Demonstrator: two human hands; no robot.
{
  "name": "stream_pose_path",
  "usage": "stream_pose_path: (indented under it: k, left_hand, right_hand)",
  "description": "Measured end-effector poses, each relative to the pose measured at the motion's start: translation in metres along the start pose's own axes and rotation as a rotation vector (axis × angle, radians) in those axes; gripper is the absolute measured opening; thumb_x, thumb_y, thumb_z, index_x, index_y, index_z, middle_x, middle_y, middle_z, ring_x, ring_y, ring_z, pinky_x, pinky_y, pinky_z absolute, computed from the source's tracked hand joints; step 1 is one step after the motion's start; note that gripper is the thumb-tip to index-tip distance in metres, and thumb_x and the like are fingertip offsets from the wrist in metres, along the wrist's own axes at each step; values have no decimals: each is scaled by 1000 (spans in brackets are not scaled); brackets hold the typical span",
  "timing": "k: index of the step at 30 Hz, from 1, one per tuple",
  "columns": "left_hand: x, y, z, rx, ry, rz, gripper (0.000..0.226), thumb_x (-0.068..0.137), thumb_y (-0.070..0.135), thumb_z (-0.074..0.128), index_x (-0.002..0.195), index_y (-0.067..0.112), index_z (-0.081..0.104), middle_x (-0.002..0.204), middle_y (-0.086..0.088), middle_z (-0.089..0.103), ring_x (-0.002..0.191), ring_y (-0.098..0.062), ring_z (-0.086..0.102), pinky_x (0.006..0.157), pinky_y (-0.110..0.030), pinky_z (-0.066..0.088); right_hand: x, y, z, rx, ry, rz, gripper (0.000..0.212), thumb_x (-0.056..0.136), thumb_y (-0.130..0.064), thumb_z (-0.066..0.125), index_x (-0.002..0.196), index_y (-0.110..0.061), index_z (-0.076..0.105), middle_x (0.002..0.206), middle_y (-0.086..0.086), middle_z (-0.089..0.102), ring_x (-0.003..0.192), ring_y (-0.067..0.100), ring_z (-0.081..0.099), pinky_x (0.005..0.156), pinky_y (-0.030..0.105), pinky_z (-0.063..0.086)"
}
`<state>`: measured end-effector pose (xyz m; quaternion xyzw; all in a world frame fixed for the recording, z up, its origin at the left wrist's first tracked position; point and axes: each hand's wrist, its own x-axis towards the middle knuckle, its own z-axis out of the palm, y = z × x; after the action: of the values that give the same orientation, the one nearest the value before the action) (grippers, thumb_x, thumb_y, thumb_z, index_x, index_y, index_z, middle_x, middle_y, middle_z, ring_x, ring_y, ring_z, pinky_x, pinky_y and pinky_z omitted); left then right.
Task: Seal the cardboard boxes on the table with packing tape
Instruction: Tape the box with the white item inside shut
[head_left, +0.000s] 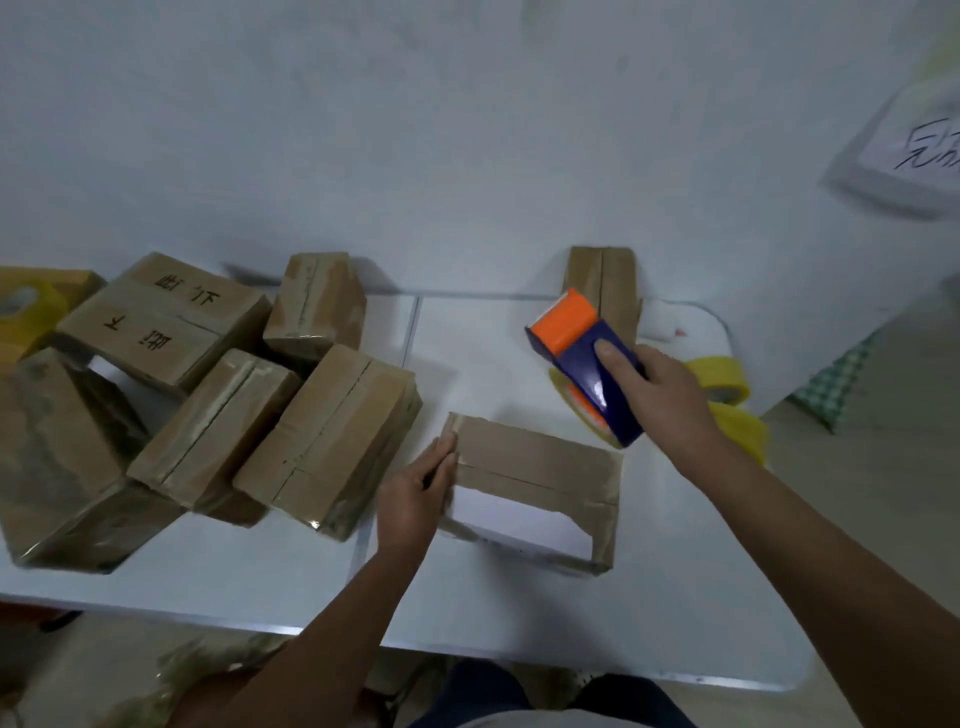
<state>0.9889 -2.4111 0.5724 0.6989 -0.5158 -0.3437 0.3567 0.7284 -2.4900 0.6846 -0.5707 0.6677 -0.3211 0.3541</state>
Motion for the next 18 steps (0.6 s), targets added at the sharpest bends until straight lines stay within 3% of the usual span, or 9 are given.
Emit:
stream_pose_path:
  k: [2, 5, 7, 9, 11, 13, 15, 17, 18]
  left_hand:
    - [2, 5, 5, -1, -7, 23, 36, 94, 21, 66, 127, 36, 65, 130, 13, 63, 120, 2, 58, 99, -11, 41]
    - [1, 9, 8, -33, -1, 2, 35, 95, 22, 66, 127, 34, 66, 127, 11, 66, 118, 2, 59, 100, -16, 46]
    - [-1, 9, 9, -16, 2, -42, 28, 95, 23, 65, 122, 32, 71, 114, 6, 73, 102, 0, 67, 83, -13, 51]
    - [-1, 9, 9, 17, -6, -67, 18, 96, 23, 62, 108, 30, 74, 97, -1, 75, 78, -1, 65, 63, -10, 44]
    - [0, 11, 6, -20, -51, -86, 21, 98, 21, 60, 112, 29, 73, 99, -2, 74, 84, -10, 67, 65, -13, 45]
    - [2, 17, 0, -48, -118, -88, 28, 100, 19, 57, 122, 31, 69, 110, 3, 72, 100, -17, 66, 80, -21, 49]
    - [4, 30, -9, -48, -95, -75, 28, 100, 21, 58, 123, 33, 67, 124, 18, 62, 113, -6, 58, 94, -28, 49]
    - [6, 47, -18, -134, -64, -141, 20, 101, 28, 55, 112, 35, 70, 106, 24, 70, 98, -5, 67, 80, -28, 56]
    - [9, 56, -22, -204, -96, -226, 21, 102, 30, 52, 111, 29, 71, 95, 16, 74, 90, -11, 70, 73, -29, 57]
  right_hand:
    - [-15, -12, 7, -5, -56, -28, 67, 79, -75, 47, 73, -10, 59, 63, 2, 63, 57, 16, 60, 53, 28, 41]
    - [-35, -13, 23, -48, -145, -65, 69, 72, -81, 43, 62, -14, 57, 53, -4, 59, 46, 8, 55, 45, 15, 35]
    - [-43, -7, 33, -122, -193, -88, 68, 71, -82, 41, 61, -15, 55, 50, -3, 57, 47, 7, 55, 46, 16, 35]
    - [-47, 1, 39, -171, -208, -93, 68, 71, -81, 41, 64, -16, 56, 55, -3, 59, 51, 7, 57, 47, 15, 35]
    - [-48, 10, 42, -158, -186, -88, 66, 72, -81, 42, 67, -17, 58, 58, -3, 62, 53, 6, 59, 48, 14, 36]
    - [-48, 14, 42, -137, -173, -92, 64, 72, -81, 43, 68, -19, 59, 59, -5, 63, 53, 4, 60, 48, 13, 37]
    - [-48, 16, 41, -124, -165, -99, 61, 72, -81, 44, 66, -21, 58, 59, -6, 64, 53, 4, 60, 47, 13, 38]
    - [-48, 16, 41, -107, -154, -100, 61, 72, -80, 45, 66, -21, 57, 58, -6, 63, 52, 4, 60, 47, 13, 39]
    - [-48, 16, 42, -100, -155, -97, 60, 71, -80, 45, 66, -21, 57, 58, -6, 63, 52, 3, 60, 47, 12, 39]
